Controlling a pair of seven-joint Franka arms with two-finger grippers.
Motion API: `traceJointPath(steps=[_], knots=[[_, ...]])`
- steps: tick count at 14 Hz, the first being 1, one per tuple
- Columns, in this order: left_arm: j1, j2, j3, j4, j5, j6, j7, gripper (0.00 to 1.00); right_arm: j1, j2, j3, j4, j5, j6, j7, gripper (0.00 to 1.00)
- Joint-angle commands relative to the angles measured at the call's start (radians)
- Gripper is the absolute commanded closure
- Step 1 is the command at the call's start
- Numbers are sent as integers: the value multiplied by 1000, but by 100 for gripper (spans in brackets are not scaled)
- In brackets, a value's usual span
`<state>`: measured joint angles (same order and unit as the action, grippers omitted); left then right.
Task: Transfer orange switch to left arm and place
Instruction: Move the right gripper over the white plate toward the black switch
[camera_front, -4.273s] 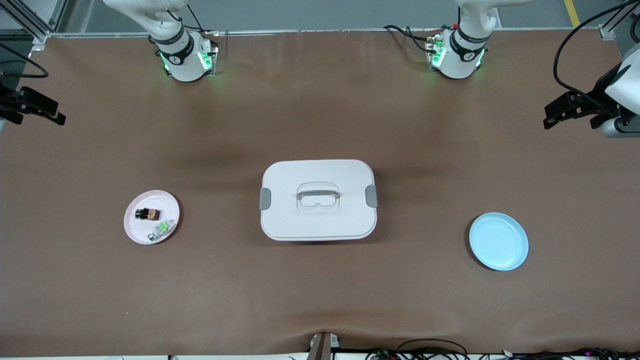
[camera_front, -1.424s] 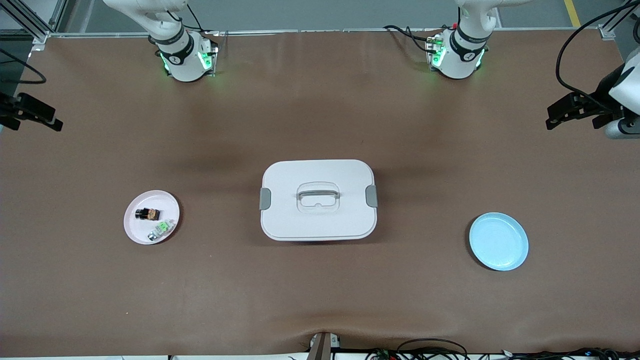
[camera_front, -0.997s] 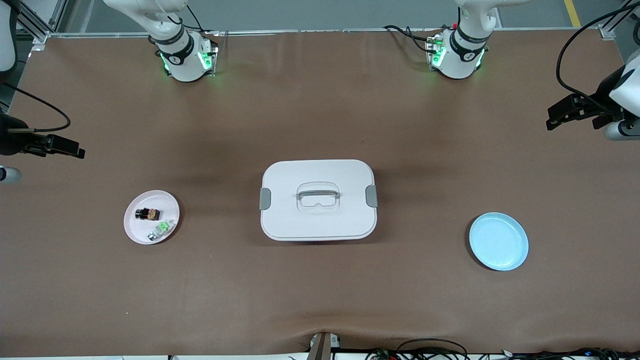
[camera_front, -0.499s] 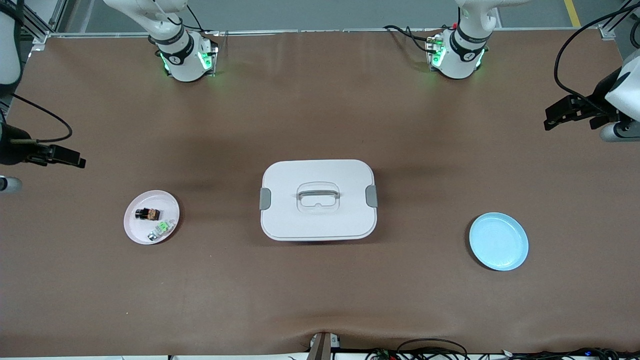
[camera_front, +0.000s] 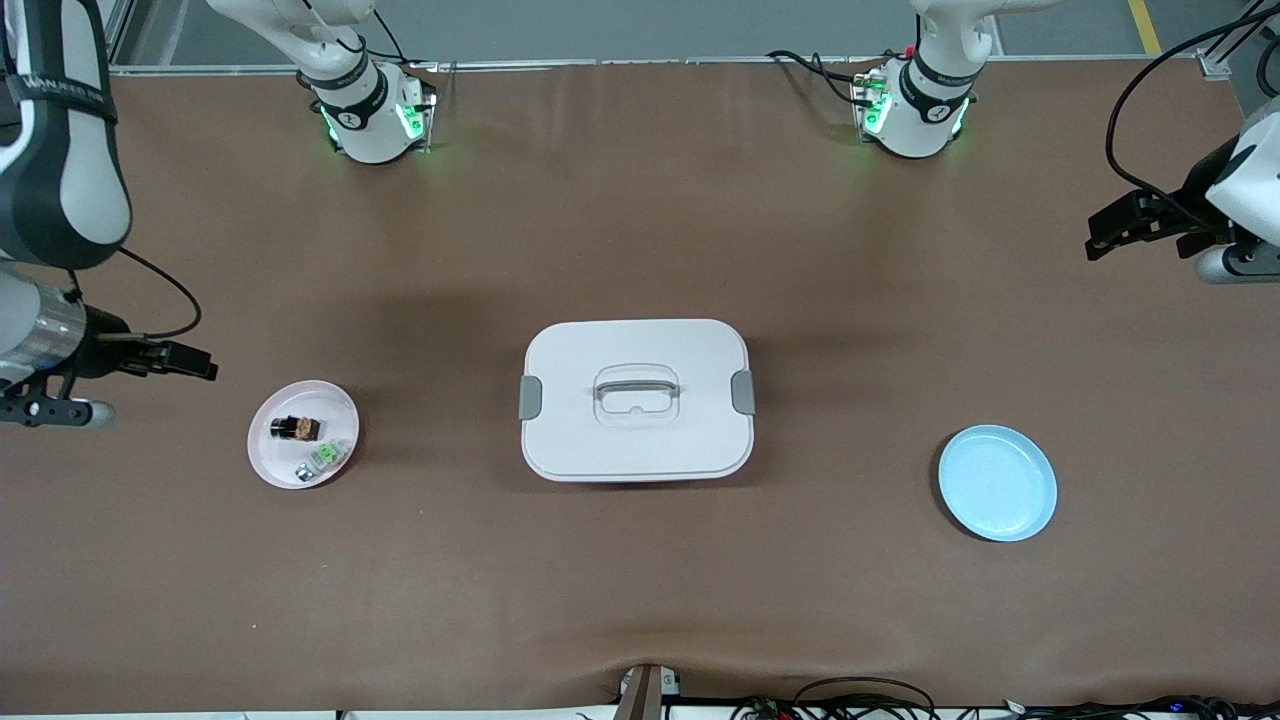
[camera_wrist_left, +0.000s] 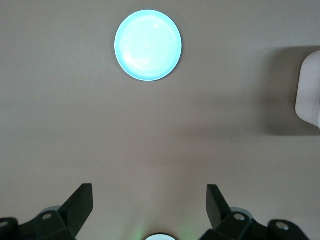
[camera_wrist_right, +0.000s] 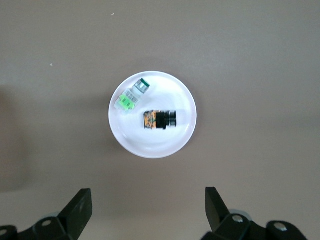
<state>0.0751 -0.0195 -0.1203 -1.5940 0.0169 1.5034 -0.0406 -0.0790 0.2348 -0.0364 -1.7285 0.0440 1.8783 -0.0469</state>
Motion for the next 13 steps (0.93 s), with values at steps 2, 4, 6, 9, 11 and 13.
traceJointPath(steps=[2, 4, 6, 9, 11, 13], knots=[[6, -27, -7, -17, -12, -9, 5, 0, -1, 78, 1, -13, 5, 80, -11, 0], [6, -34, -7, -17, -12, -9, 5, 0, -7, 100, 0, -34, 5, 134, -11, 0], [6, -33, -7, -18, -12, -9, 7, 0, -19, 100, 0, -72, 4, 186, -13, 0], [5, -27, -7, -18, -12, 1, 7, 0, -25, 104, 1, -120, 5, 244, -13, 0], [2, -22, -7, -18, -12, 11, 7, 0, -36, 113, 0, -176, 5, 339, -13, 0], [0, -22, -9, -26, -12, 23, 7, 0, -34, 156, 1, -189, 5, 401, -13, 0]])
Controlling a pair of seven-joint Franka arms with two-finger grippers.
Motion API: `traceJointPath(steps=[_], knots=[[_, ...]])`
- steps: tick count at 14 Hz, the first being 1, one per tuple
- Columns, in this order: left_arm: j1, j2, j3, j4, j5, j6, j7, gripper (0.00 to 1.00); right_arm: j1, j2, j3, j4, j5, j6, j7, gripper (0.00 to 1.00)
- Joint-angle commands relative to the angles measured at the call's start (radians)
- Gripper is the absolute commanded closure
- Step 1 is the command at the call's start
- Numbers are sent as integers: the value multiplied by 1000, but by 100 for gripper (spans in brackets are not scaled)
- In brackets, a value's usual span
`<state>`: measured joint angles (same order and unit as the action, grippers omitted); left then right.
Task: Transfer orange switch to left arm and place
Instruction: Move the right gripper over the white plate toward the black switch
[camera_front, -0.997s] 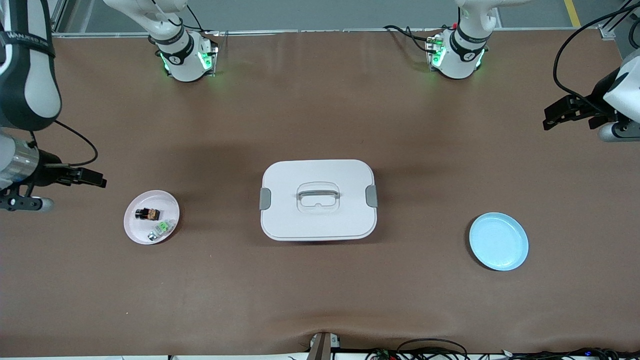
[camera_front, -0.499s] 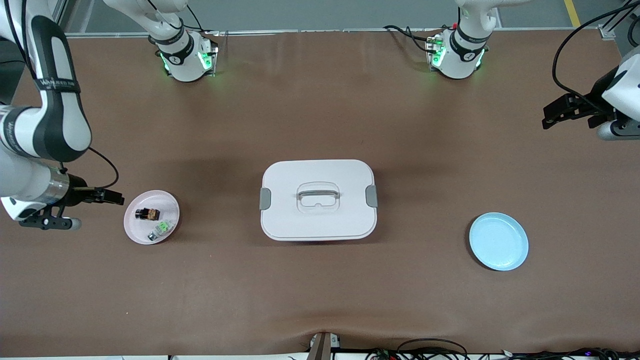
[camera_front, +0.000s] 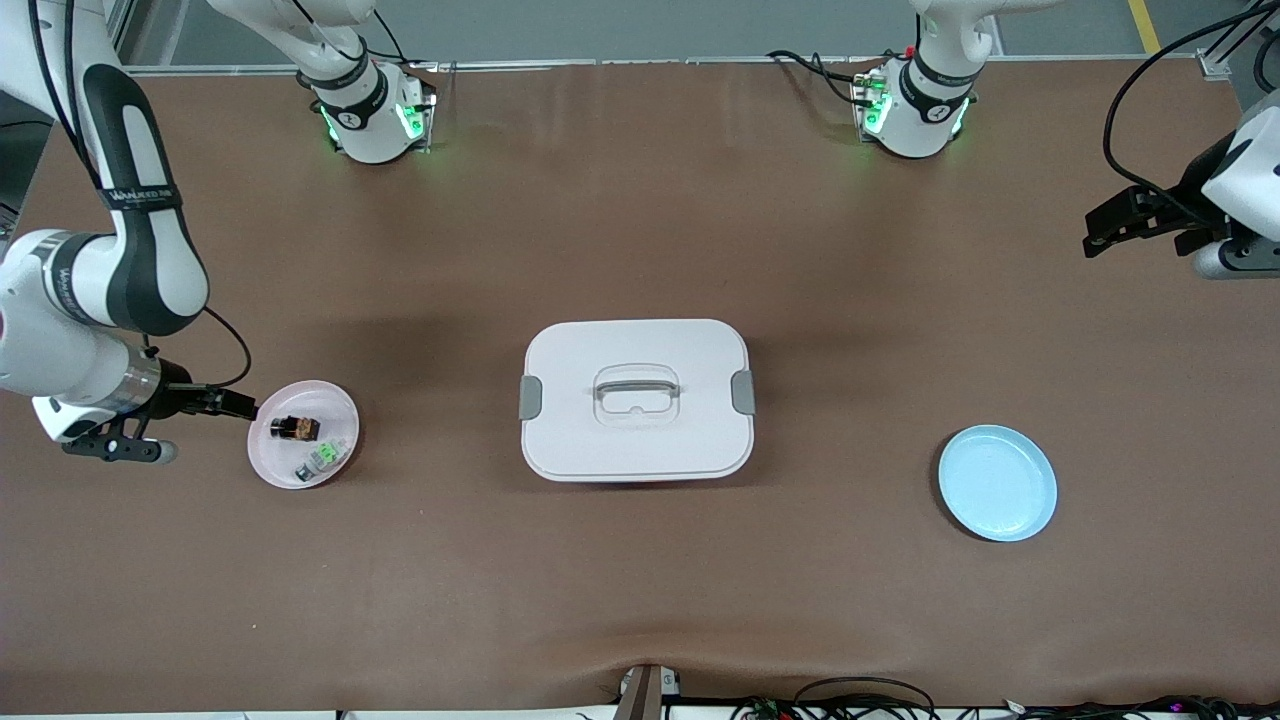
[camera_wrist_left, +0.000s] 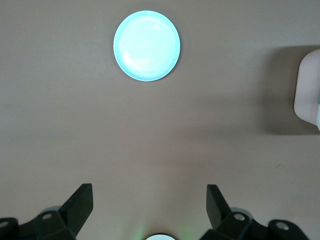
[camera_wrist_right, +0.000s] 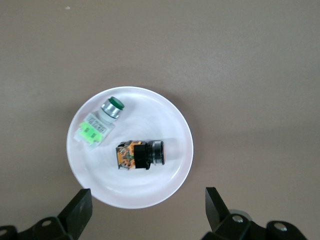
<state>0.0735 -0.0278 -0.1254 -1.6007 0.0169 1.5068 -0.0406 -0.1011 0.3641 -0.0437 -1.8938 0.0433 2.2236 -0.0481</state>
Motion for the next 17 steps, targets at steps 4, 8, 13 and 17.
traceJointPath(steps=[4, 8, 13, 17], knots=[[2, -14, -3, -27, -12, 29, 7, 0, -3, 81, 8, -45, 15, 146, -7, 0], [2, -15, -3, -41, -12, 43, 7, 0, 15, 117, 10, -50, 17, 188, 5, 0], [0, -18, -10, -48, -12, 43, 2, 0, 23, 147, 10, -48, 55, 217, 5, 0], [2, -18, -14, -54, -12, 49, 2, 0, 34, 162, 10, -50, 55, 223, 5, 0]])
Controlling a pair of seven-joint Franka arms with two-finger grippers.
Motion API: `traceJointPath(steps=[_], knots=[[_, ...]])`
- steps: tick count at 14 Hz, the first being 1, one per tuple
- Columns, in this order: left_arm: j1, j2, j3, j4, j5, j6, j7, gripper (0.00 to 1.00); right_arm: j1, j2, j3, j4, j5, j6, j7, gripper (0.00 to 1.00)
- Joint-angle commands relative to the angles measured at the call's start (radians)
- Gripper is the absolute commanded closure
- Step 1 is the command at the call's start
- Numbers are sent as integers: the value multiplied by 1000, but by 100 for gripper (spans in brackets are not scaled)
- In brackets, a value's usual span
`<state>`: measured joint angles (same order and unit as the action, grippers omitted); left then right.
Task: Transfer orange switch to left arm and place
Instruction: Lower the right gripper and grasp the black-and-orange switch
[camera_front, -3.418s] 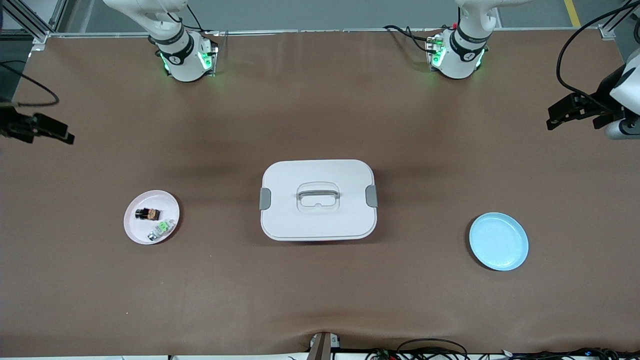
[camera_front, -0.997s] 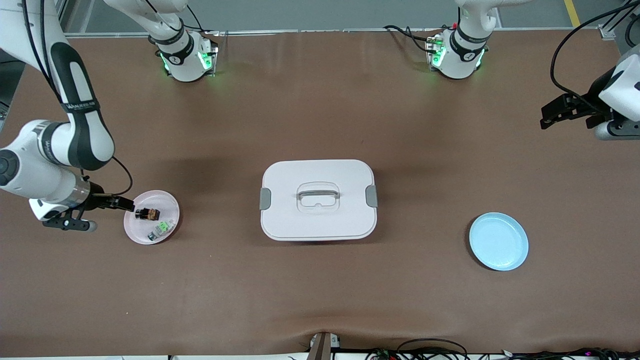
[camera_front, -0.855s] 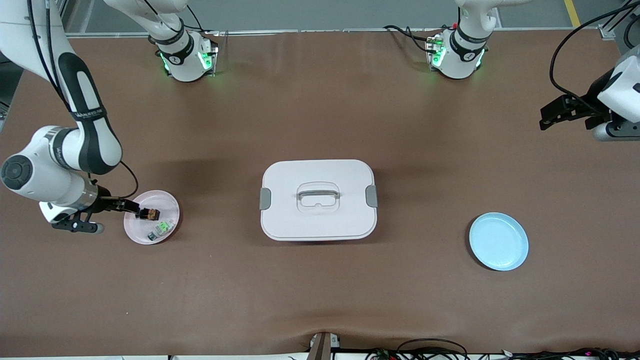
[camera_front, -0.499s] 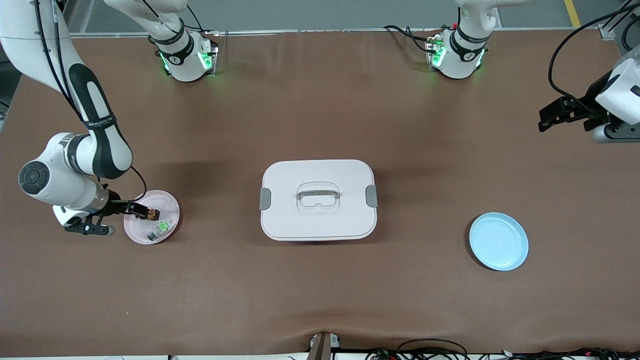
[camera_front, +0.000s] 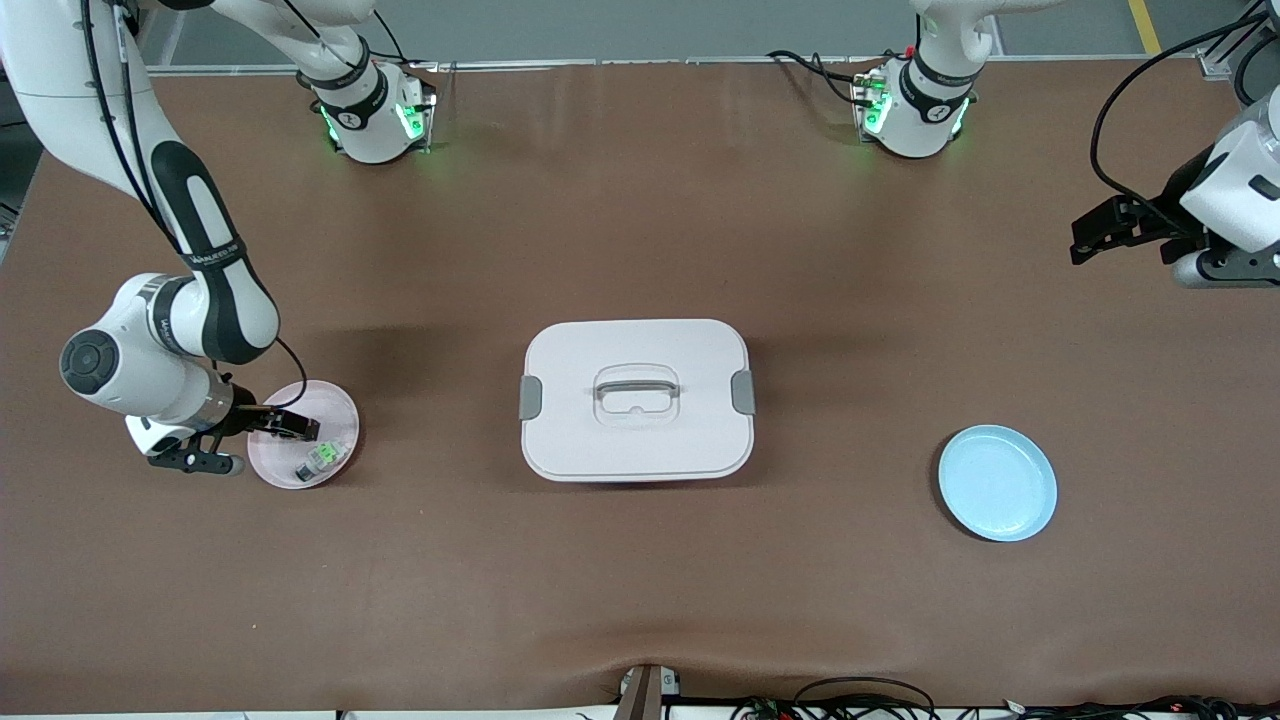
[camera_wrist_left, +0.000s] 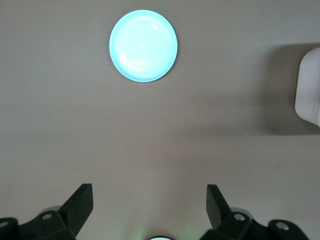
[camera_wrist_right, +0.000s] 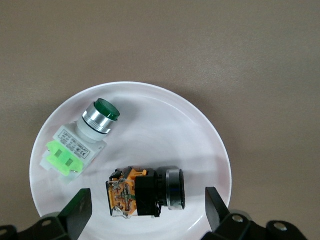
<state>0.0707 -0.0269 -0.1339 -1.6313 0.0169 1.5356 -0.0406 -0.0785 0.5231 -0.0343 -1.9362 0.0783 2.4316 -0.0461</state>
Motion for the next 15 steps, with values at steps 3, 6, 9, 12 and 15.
traceJointPath(steps=[3, 6, 9, 12, 15], knots=[[5, -24, -10, -33, -11, 21, 2, 0, 10, 15, 1, -9, 21, 24, 3, 0], [5, -27, -12, -39, -11, 28, 1, 0, 9, 23, 1, -13, 20, 40, 3, 0], [6, -31, -19, -50, -9, 29, -1, 0, 11, 31, 1, -15, 20, 43, 3, 0], [6, -31, -20, -50, -9, 29, -2, 0, 13, 43, 1, -15, 20, 43, 0, 0], [9, -39, -20, -51, -9, 28, -2, 0, 13, 46, 1, -15, 20, 43, 0, 0]])
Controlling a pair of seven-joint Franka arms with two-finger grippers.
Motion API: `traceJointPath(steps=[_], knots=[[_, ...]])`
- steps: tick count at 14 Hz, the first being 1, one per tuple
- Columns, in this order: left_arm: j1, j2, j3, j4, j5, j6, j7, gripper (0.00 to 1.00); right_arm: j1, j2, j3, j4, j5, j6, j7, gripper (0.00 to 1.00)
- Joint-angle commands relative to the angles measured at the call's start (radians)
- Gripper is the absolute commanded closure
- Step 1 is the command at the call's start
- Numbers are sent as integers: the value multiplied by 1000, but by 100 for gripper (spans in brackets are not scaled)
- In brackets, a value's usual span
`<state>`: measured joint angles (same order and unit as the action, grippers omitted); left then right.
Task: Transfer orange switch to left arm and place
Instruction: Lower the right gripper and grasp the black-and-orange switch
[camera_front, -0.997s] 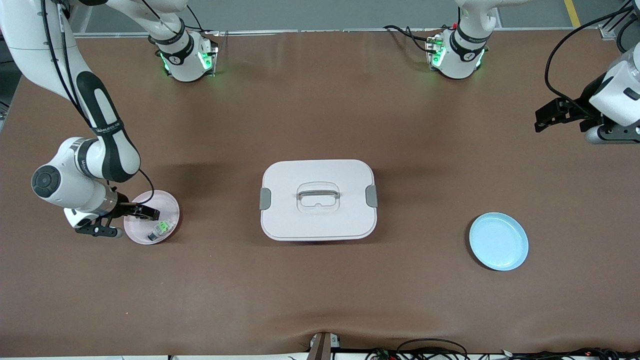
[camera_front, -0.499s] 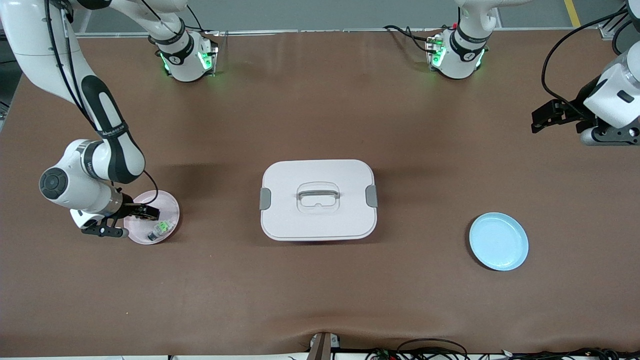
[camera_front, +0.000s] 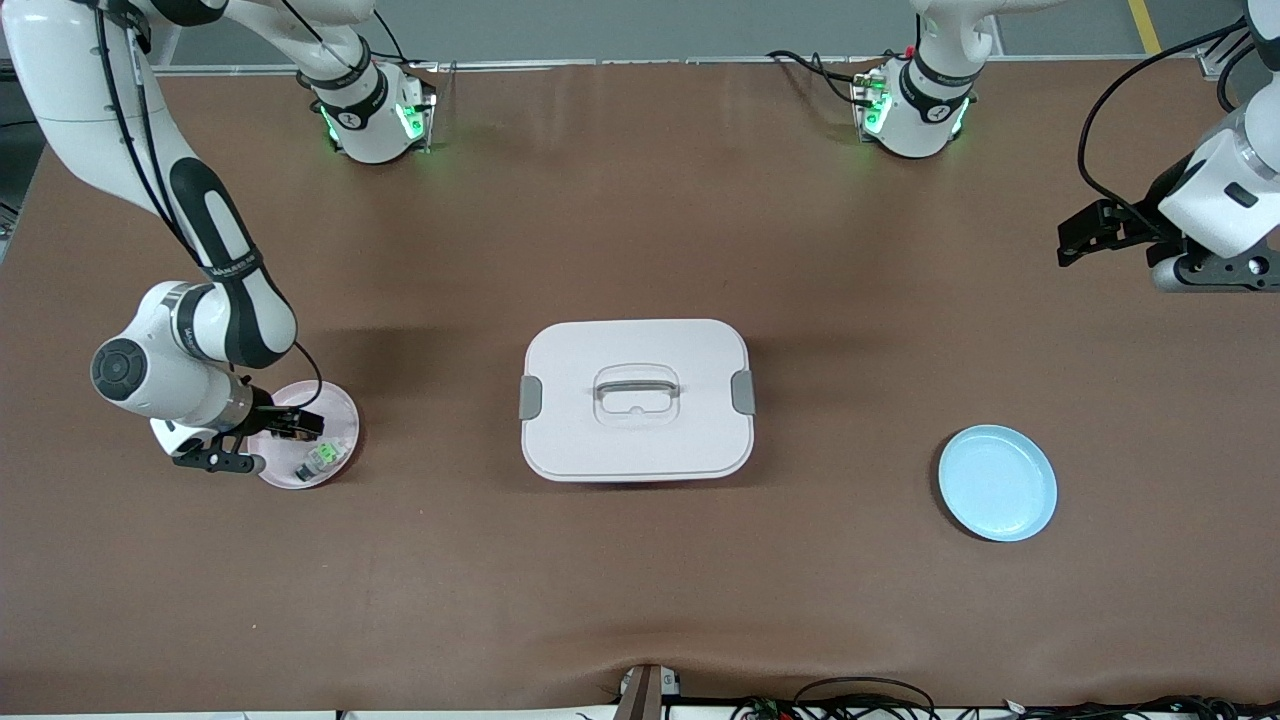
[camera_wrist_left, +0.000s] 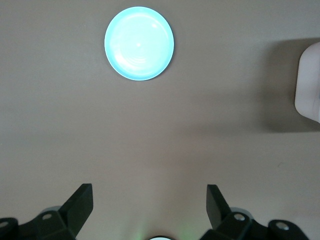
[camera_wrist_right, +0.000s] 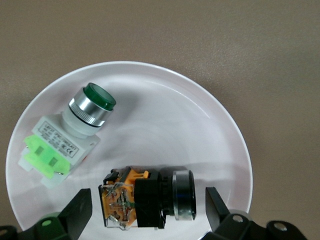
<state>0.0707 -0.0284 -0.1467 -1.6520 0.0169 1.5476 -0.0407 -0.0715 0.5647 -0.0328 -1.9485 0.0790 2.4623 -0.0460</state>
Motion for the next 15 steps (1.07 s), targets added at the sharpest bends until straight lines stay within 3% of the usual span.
traceJointPath(steps=[1, 10, 11, 12, 13, 15], knots=[[9, -39, -7, -31, -9, 16, -2, 0, 6, 4, -1, -3, 19, 12, 0, 0], [9, -33, -7, -28, -9, 17, -2, 0, 4, 15, -1, -1, 19, 12, 0, 0], [9, -31, -7, -28, -9, 19, -2, 0, 1, 14, -1, -3, 18, 9, -27, 40], [8, -30, -7, -29, -9, 19, -2, 0, 1, 12, -1, -3, 19, 0, -53, 94], [8, -30, -7, -29, -9, 19, -2, 0, 1, 12, -1, -1, 21, -2, -45, 100], [9, -27, -7, -29, -9, 19, -2, 0, -10, 12, -1, -1, 21, -2, -38, 100]])
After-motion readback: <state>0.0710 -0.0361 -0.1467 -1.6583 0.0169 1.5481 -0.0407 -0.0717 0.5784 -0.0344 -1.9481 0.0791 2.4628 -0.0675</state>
